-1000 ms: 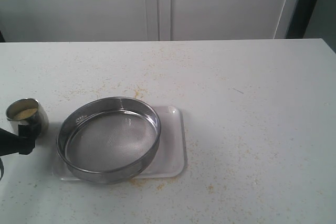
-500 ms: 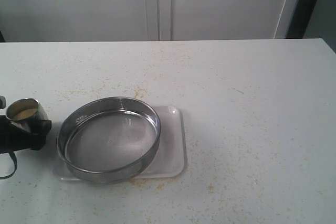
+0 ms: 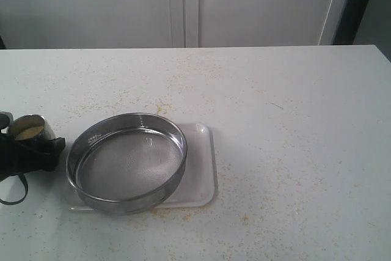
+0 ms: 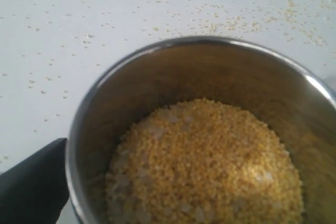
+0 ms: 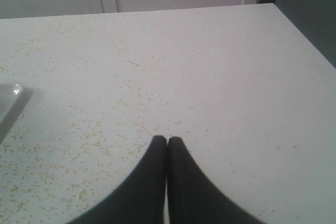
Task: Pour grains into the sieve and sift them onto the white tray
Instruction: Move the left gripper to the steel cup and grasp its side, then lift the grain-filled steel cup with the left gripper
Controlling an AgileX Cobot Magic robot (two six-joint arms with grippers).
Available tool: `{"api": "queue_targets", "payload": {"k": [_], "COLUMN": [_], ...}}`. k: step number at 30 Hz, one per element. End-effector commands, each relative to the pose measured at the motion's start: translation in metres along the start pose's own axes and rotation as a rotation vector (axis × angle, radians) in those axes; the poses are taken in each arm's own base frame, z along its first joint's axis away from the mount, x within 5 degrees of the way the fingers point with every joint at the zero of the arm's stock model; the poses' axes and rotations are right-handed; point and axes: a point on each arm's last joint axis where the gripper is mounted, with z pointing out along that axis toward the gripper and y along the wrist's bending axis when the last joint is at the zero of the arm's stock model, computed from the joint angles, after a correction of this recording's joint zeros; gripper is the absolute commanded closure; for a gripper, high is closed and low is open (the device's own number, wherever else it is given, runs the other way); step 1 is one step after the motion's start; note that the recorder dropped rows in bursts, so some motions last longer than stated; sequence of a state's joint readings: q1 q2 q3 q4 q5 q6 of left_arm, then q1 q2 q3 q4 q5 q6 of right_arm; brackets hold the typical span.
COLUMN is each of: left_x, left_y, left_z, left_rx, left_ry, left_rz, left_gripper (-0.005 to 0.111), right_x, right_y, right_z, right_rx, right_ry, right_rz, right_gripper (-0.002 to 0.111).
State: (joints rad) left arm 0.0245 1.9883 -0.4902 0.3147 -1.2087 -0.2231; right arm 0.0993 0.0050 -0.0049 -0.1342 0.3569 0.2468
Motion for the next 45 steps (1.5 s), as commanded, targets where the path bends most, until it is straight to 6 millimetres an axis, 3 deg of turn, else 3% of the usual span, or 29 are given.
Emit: {"api": "queue_targets", "payload": {"k": [1, 7, 10, 11, 13, 16, 17, 37, 45], "left_x": [-0.001, 0.001, 0.001, 0.001, 0.001, 0.001, 0.001, 0.000, -0.022], "left_y": [0.000, 0.000, 0.000, 0.000, 0.000, -0.001, -0.002, -0.002, -0.007], "left_z": [0.000, 0.001, 0.001, 0.001, 0.001, 0.001, 0.001, 0.000, -0.008], "left_rx": [0.003, 0.003, 0.007, 0.007, 0.007, 0.019, 0.025, 0.024, 0.075], "left_ry": [-0.010, -0.005, -0.005, -0.005, -0.005, -0.003, -0.003, -0.008, -0.083], "left_rz": [-0.008, -0.009, -0.030, -0.034, -0.034, -0.026, -0.013, 0.003, 0.057], "left_gripper": [0.002, 0.002, 0.016, 0.024, 0.051, 0.099, 0.106, 0.106, 0.106], "right_x": [0.000, 0.000, 0.000, 0.000, 0.000, 0.000, 0.000, 0.000, 0.000], "right_y": [0.000, 0.000, 0.000, 0.000, 0.000, 0.000, 0.000, 0.000, 0.000], "right_z": [0.000, 0.000, 0.000, 0.000, 0.000, 0.000, 0.000, 0.000, 0.000], "right_rx": [0.005, 0.005, 0.005, 0.005, 0.005, 0.005, 0.005, 0.005, 0.005], "right_ry": [-0.017, -0.017, -0.017, -0.017, -0.017, -0.017, -0.017, -0.017, -0.017], "right_rz": [0.008, 0.008, 0.008, 0.008, 0.008, 0.008, 0.008, 0.008, 0.008], "right_gripper": [0.108, 0.108, 0.108, 0.108, 0.108, 0.108, 0.108, 0.108, 0.108]}}
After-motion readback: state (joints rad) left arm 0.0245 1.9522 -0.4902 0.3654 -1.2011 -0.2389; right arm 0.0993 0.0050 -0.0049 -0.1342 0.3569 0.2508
